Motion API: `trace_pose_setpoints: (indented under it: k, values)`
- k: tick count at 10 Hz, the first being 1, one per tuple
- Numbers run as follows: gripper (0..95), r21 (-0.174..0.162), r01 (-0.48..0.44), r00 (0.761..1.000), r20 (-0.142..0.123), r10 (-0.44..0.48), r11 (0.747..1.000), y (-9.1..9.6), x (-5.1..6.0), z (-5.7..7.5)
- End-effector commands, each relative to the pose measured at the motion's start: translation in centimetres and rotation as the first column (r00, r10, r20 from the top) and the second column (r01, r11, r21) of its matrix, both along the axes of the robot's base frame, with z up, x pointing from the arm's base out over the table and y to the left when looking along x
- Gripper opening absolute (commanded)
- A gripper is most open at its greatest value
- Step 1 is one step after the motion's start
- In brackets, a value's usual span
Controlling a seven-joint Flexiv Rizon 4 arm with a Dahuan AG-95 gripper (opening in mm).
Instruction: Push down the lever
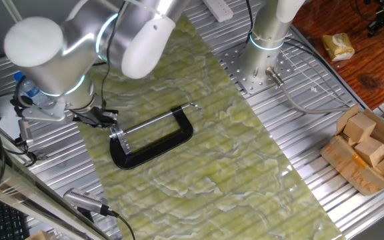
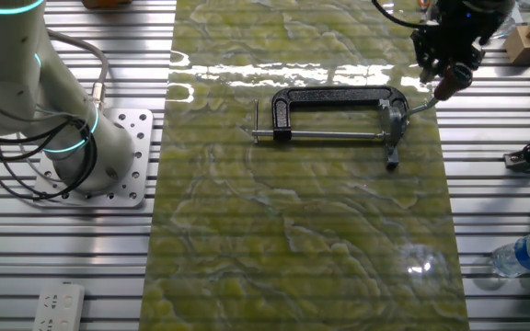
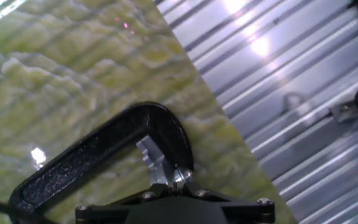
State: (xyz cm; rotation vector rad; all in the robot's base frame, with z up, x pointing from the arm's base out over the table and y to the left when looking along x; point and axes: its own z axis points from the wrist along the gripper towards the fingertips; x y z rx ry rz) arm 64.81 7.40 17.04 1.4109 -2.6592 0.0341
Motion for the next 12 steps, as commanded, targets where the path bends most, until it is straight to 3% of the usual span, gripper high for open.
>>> trace_pose_setpoints:
  k: [1,3,8,12]
  values:
    - [0.0,-0.023,0.040,0.999,0.009,-0.040,0.999,-0.9,0.0,-0.1]
    - [0.0,-0.054,0.101,0.995,0.017,-0.100,0.993,-2.4,0.3,-0.1]
    - [0.0,-0.075,0.212,0.977,0.036,-0.210,0.974,-5.5,1.0,-0.6]
    - [0.0,-0.084,0.375,0.927,0.057,-0.372,0.923,-7.5,1.5,-1.4]
